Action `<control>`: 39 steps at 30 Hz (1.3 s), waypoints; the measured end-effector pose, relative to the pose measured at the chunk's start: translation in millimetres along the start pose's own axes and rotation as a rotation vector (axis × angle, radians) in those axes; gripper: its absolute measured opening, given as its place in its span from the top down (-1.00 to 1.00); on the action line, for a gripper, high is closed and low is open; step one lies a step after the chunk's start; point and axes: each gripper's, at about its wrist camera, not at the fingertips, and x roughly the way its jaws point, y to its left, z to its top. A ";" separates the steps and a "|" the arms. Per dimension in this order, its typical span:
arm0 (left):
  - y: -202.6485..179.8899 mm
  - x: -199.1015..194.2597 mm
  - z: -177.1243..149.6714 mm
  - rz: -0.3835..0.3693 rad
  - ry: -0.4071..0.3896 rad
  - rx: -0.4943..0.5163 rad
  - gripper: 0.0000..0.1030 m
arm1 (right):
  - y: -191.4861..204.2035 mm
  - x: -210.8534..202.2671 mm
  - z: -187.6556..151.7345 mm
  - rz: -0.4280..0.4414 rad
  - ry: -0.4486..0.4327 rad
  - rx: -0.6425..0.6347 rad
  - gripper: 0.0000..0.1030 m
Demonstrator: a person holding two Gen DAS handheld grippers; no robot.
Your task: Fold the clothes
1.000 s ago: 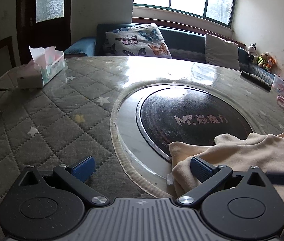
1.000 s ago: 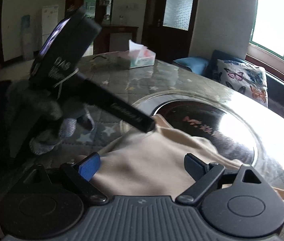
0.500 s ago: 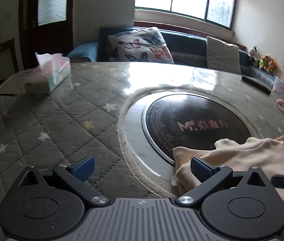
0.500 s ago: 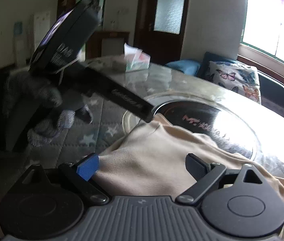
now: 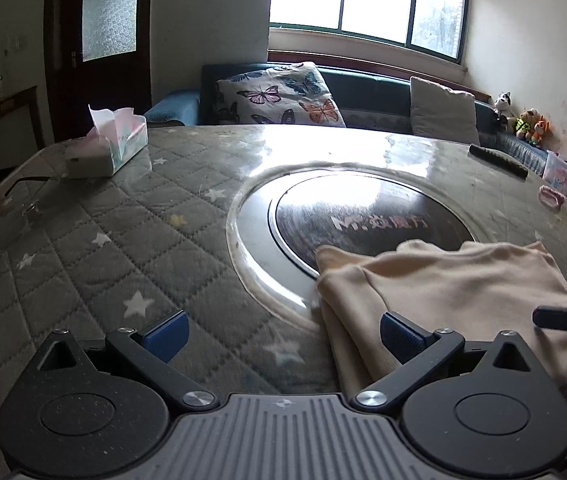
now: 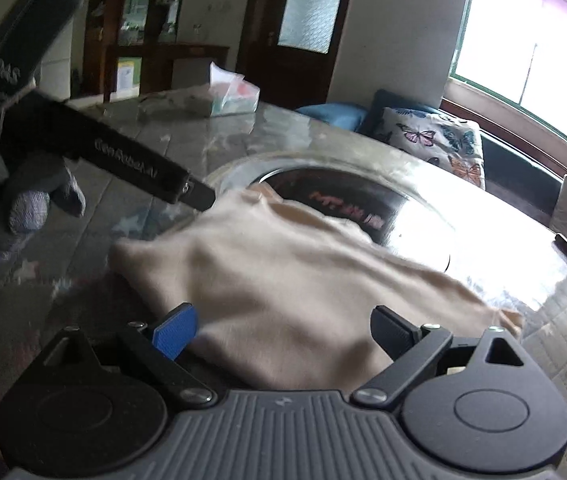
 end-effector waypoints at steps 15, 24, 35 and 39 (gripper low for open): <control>-22.6 -9.6 -20.8 0.060 -0.023 0.027 -1.00 | -47.6 -32.2 -28.2 -0.103 -0.014 0.015 -0.93; -22.1 -11.8 -20.4 0.071 -0.020 0.034 -1.00 | -63.5 -49.6 -38.3 -0.144 -0.045 0.058 -0.96; -19.6 -10.7 -20.2 0.062 -0.013 0.017 -1.00 | -91.8 -61.2 -50.2 -0.218 -0.025 0.122 -0.96; -18.1 -8.5 -21.1 0.060 -0.010 0.004 -1.00 | -108.2 -66.3 -55.1 -0.292 -0.020 0.151 -0.96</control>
